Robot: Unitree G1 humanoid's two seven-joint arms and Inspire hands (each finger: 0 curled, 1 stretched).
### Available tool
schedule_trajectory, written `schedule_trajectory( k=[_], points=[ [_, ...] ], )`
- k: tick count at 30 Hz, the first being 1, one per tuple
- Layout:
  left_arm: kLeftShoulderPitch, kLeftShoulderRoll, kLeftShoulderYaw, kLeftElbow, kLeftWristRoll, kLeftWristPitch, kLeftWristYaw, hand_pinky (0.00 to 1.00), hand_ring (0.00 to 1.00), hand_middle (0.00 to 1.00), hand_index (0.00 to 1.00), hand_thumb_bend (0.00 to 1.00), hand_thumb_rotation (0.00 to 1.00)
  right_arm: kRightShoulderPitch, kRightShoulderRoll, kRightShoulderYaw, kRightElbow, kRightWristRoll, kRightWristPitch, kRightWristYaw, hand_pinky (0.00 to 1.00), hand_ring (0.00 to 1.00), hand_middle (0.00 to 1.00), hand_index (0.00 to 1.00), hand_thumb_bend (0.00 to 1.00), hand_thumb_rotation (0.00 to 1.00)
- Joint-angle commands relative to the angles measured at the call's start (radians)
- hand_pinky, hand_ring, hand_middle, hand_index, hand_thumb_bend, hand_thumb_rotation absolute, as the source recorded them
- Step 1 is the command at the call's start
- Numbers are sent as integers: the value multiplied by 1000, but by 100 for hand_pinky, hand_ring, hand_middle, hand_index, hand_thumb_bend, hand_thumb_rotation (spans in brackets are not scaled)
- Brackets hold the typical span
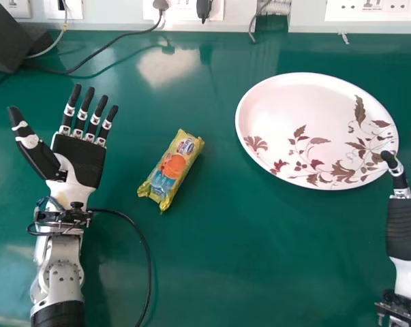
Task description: Pick up biscuit and place it in the plate
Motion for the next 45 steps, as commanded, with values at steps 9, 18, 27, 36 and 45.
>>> schedule_trajectory(
  k=[9,18,27,36,45],
  points=[
    [66,-3,-38,-112,49,-43,54,89,90,94,93,100,60,17,28,4,3,11,4,3,66,85,91,84,89,31],
    [117,-6,-86,-203,162,-143,119,90,91,96,94,100,61,27,28,10,-2,8,2,6,68,87,92,84,89,32],
    [138,9,-114,-237,215,-215,135,90,91,95,93,100,61,34,36,18,-16,12,2,-4,71,89,92,83,89,33],
    [138,29,-127,-256,231,-257,135,91,92,95,93,100,60,42,39,25,-26,14,1,-8,72,90,91,83,88,35],
    [145,55,-137,-276,228,-256,133,90,91,95,92,100,60,46,43,29,-34,9,-5,-22,75,92,92,80,92,23]
  ],
)
